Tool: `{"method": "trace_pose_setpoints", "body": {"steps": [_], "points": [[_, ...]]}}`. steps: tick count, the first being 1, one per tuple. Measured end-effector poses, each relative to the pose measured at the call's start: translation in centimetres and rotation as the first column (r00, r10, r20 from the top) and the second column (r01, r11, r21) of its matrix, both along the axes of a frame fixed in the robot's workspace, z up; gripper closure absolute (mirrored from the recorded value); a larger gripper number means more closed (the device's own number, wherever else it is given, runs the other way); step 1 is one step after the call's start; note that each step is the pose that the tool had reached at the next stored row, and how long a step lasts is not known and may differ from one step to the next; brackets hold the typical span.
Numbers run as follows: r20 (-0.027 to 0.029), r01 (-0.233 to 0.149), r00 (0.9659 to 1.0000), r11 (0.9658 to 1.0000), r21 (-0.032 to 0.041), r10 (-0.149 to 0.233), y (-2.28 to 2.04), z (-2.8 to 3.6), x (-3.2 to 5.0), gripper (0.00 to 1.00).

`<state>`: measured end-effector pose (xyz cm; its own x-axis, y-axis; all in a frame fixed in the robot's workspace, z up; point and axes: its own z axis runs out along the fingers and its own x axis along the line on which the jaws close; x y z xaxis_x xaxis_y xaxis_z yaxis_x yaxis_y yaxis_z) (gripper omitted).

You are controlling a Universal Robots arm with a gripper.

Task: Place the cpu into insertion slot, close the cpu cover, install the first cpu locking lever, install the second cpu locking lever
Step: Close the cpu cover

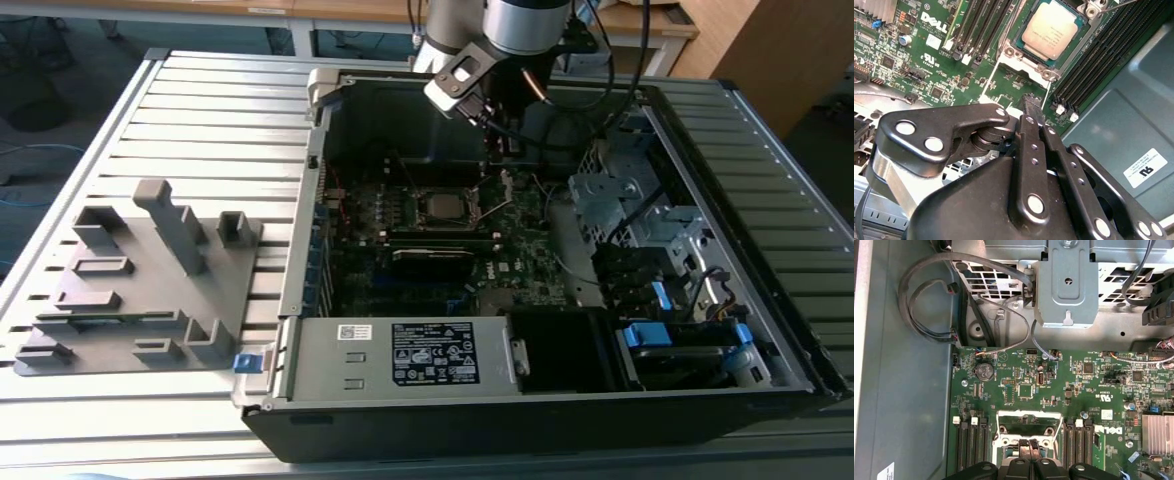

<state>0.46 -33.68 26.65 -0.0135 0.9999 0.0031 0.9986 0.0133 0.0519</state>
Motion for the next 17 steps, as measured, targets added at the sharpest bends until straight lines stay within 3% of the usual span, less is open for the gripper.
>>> {"method": "trace_pose_setpoints", "body": {"steps": [17], "points": [[0.0000,0.000,1.0000,1.0000,0.0001,0.000,0.00,-0.05,0.37,0.89]]}}
